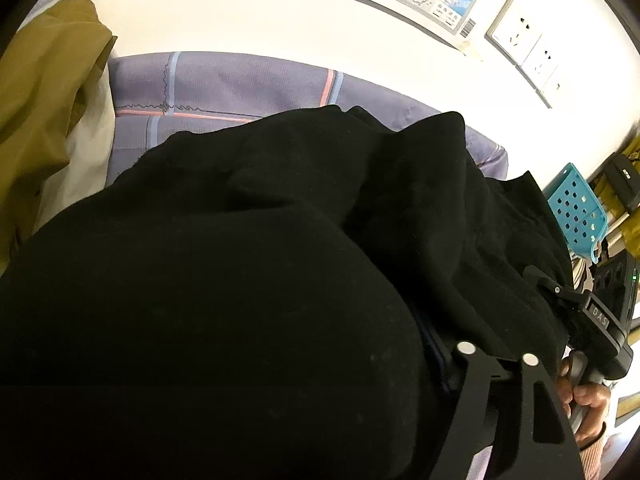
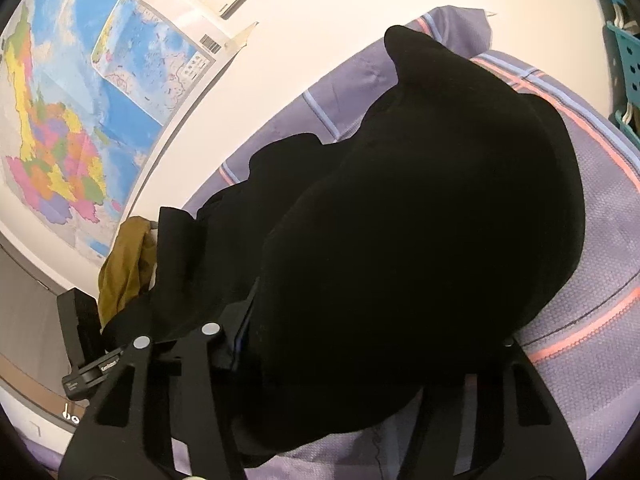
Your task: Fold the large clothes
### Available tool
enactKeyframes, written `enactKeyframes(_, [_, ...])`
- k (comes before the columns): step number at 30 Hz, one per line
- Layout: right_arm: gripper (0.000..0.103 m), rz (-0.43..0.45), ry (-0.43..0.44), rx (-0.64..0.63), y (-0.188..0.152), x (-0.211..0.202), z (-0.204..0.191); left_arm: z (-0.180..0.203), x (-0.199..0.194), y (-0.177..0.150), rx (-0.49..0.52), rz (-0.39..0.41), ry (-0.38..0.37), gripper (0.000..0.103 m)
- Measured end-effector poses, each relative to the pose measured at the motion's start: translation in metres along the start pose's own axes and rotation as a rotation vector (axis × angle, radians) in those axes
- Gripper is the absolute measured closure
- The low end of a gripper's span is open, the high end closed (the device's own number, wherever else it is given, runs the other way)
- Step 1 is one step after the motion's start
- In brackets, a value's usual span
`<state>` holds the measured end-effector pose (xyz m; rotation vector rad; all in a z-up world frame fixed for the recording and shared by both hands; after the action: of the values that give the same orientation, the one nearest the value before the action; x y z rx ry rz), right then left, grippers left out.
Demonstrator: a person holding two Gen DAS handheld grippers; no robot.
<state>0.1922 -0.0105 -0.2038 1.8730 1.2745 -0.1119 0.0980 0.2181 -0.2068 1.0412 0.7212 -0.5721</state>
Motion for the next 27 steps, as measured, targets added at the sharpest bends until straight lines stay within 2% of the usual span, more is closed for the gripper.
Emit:
enactKeyframes(1, [0.044,-0.002,-0.001,-0.009,0.0,0.0,0.001,0.0,0.0,0.0,0.002,0.0,-0.003,0.032])
enactKeyframes(2, [0.031,-0.003,0.015,-0.012,0.001,0.001,-0.001,0.0,0.001,0.001,-0.002,0.001,-0.008,0.032])
enactKeyframes(4, [0.022,-0.011,0.038,-0.042,0.001,0.004,-0.009,0.001,0.004,0.004,-0.017,0.001,-0.015,0.032])
enactKeyframes(6, [0.027,-0.011,-0.012,-0.085,0.001,0.007,-0.015,0.001,0.005,0.005,-0.019,-0.003,-0.014,0.033])
enactKeyframes(8, [0.058,-0.024,-0.025,-0.085,0.001,0.007,-0.012,0.002,0.004,0.006,-0.028,-0.011,-0.02,0.037])
enactKeyframes(10, [0.069,-0.038,0.044,-0.038,0.003,-0.001,-0.012,0.005,-0.004,0.008,-0.014,-0.007,-0.034,0.046])
enactKeyframes(13, [0.073,-0.02,0.094,-0.044,0.012,-0.019,-0.026,0.008,-0.017,0.017,0.001,0.002,-0.061,0.052])
enactKeyframes(16, [0.075,0.03,0.156,-0.072,0.027,-0.047,-0.057,0.011,-0.041,0.032,0.002,0.032,-0.112,0.054])
enactKeyframes(23, [0.076,0.101,0.237,-0.208,0.05,-0.092,-0.137,0.02,-0.111,0.072,0.059,0.14,-0.165,0.055])
enactKeyframes(27, [0.076,0.136,0.271,-0.248,0.061,-0.103,-0.174,0.02,-0.147,0.093,0.075,0.185,-0.181,0.055])
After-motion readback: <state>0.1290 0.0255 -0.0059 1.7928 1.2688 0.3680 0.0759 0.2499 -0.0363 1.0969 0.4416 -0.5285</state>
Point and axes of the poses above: each gripper's, at about its wrist camera, not at the fingertips, and x roughly the way its jaws point, z to its right, y to its top, the point moved 9 cm from there along x, roughly the way its jaws point, and after that the axes turned 2 degrees about z, right-handed, at the moved point
